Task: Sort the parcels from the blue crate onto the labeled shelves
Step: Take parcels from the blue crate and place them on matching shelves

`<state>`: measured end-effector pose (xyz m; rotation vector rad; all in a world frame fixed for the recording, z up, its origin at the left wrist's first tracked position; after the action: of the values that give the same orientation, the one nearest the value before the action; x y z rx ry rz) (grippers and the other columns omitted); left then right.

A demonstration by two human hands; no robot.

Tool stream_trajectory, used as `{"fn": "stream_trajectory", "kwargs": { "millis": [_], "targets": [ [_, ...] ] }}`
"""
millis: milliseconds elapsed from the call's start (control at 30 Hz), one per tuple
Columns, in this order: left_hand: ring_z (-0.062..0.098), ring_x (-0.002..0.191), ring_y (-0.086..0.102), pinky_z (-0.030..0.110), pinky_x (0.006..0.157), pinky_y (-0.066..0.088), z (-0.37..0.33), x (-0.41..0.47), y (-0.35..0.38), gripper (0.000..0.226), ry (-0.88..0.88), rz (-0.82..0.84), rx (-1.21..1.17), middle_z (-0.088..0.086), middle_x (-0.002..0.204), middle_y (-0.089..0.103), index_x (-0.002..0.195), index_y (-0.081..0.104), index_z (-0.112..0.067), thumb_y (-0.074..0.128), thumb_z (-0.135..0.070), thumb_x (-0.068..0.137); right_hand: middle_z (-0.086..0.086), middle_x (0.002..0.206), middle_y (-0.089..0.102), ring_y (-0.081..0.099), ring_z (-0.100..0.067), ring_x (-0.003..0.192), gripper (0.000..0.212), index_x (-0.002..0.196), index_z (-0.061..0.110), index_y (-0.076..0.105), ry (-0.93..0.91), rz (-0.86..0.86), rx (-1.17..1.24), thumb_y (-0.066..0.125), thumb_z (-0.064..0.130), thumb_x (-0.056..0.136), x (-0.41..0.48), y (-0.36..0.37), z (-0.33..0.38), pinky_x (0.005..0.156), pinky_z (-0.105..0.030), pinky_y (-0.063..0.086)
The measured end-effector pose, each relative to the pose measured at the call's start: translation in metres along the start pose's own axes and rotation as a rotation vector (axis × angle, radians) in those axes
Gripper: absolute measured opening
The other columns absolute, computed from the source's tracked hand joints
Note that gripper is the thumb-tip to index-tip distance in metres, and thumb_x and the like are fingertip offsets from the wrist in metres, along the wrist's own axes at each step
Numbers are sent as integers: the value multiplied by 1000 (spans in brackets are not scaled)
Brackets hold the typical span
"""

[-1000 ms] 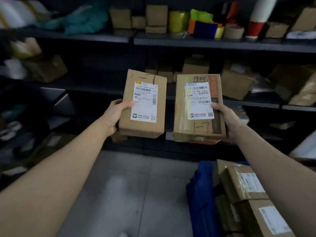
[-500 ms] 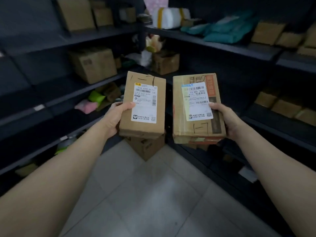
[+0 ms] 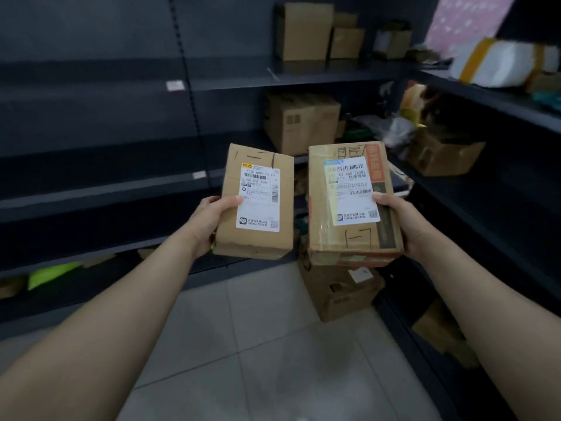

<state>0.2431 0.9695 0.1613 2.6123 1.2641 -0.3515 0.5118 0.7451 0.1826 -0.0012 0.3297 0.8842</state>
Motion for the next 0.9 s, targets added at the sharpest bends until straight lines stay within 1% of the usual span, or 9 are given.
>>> {"fn": "stream_trajectory", "kwargs": {
  "millis": [133,267,333,433,533,733,800,867,900],
  "targets": [
    [32,106,64,54,92,50,-5,16,-49,82,-2,-169,-39,11,119,66,138,41,-15,74,-45,69,-13,106,73,72,-29,92,29,114,14,64,20,151,-36,58,30,90,71,47,10,66,-36,60],
    [31,103,66,52,91,52,-11,22,-99,80,17,-327,-91,11,115,68,136,44,-14,76,-43,68,-11,105,74,72,-29,92,30,112,16,65,77,276,-66,60,34,88,125,102,14,70,-39,58],
    [31,101,67,49,87,54,-13,24,-121,76,23,-385,-124,12,114,68,135,44,-12,75,-40,72,-10,105,74,72,-28,92,30,112,17,64,94,342,-89,59,34,89,144,132,14,72,-39,57],
    [32,102,66,49,87,54,-12,32,-159,72,21,-472,-163,14,114,68,134,44,-10,74,-37,75,-10,104,74,72,-28,92,31,114,18,62,136,404,-97,61,35,88,174,176,13,67,-38,59],
    [33,102,66,52,90,52,-13,47,-192,69,13,-504,-186,15,115,68,134,45,-10,74,-36,77,-12,100,75,73,-30,87,29,110,15,64,188,430,-82,62,33,87,199,213,7,61,-39,59],
    [33,101,67,53,88,53,-26,100,-282,72,-27,-515,-171,14,113,69,133,47,-13,75,-41,73,-13,106,73,71,-30,94,35,116,15,62,208,459,-99,62,35,88,261,307,-7,70,-40,58],
    [33,99,67,54,84,54,-32,121,-314,72,-58,-511,-143,13,111,69,131,48,-15,75,-44,71,-13,106,73,71,-31,95,35,116,15,61,227,459,-86,62,35,88,281,337,-13,70,-40,58],
    [33,96,68,50,75,57,-39,141,-340,70,-96,-502,-136,13,108,71,129,50,-16,75,-46,71,-13,106,73,71,-31,94,36,117,15,61,236,455,-76,63,35,87,300,362,-19,68,-40,59],
    [33,94,69,48,73,57,-42,152,-351,69,-105,-491,-138,13,106,72,129,51,-16,75,-45,72,-13,105,73,72,-31,93,36,116,15,62,237,449,-72,64,35,86,310,372,-21,65,-39,59]
  ]
}}
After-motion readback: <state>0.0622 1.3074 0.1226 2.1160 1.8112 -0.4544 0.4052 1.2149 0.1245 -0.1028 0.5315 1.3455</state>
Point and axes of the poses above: each hand's wrist, its own x-axis towards the middle knuckle, its own y-axis out of the palm, z = x × y, the point moved 6 cm from there along x, towards the middle knuckle
